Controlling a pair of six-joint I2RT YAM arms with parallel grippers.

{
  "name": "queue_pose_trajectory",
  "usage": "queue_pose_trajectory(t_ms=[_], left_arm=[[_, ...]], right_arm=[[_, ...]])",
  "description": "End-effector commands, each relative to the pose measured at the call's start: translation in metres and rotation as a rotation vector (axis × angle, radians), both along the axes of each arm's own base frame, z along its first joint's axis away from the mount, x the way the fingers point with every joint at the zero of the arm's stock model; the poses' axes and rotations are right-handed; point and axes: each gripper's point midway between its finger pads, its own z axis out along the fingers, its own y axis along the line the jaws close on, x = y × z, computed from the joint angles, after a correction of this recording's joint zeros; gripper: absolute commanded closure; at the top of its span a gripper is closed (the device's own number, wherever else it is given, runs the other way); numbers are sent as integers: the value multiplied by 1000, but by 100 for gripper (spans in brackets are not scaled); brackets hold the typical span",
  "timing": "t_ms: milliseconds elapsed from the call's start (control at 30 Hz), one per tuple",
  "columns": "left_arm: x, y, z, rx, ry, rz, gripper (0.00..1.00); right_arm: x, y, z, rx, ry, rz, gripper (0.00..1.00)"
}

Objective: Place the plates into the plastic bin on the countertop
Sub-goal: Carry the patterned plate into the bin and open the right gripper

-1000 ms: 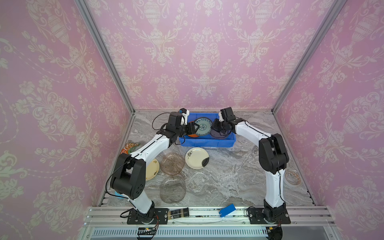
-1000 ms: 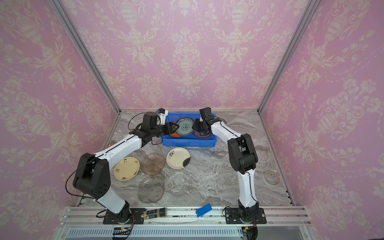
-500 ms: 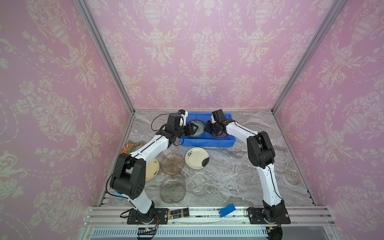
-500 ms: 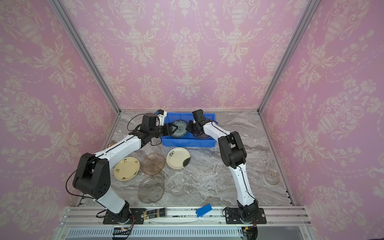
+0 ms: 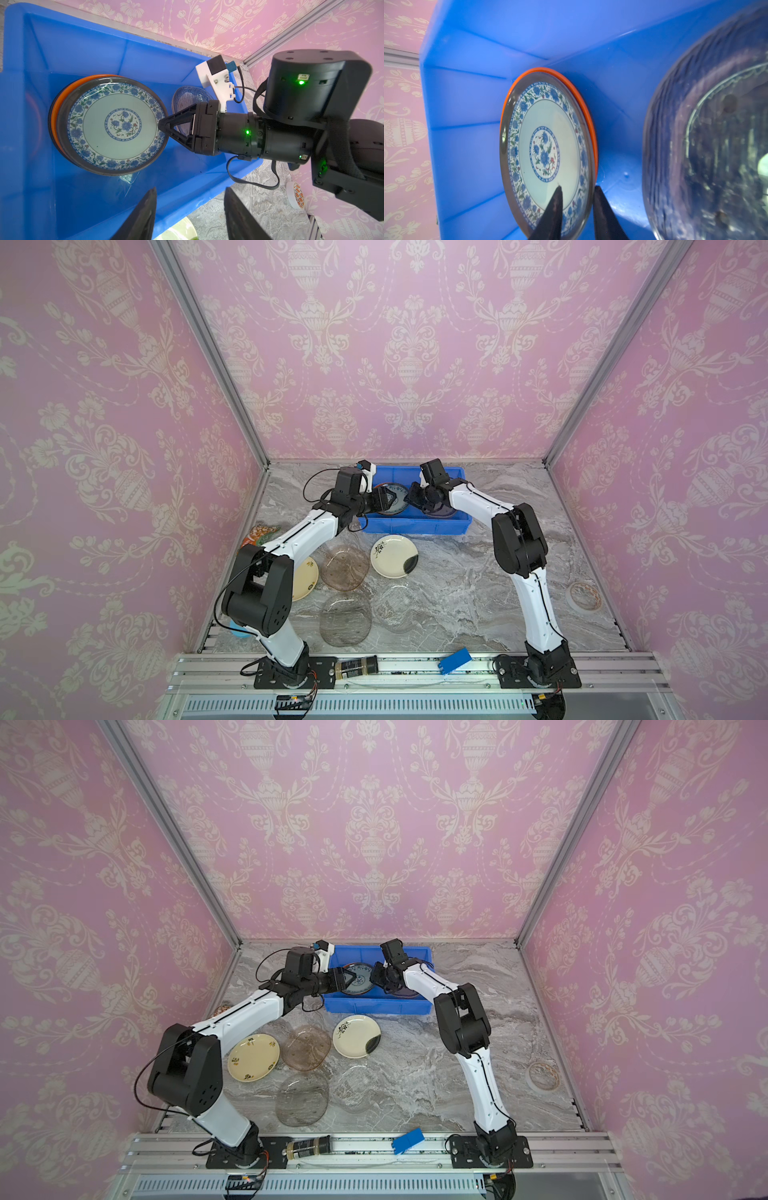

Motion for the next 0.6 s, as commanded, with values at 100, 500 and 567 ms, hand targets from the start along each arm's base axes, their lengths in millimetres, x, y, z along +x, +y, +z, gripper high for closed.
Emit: queue_pose_trajectory(t_ms=[100,500,567], left_arm=[[3,5,-9,11,10,6,45],[2,8,-8,25,11,22,45],[-1,10,-8,29,15,25,44]], right_arm=[[1,-6,55,-37,-110,10,73],[-19,-16,104,-59,-204,53,73],[-29,-15,111,-63,-220,78,73]])
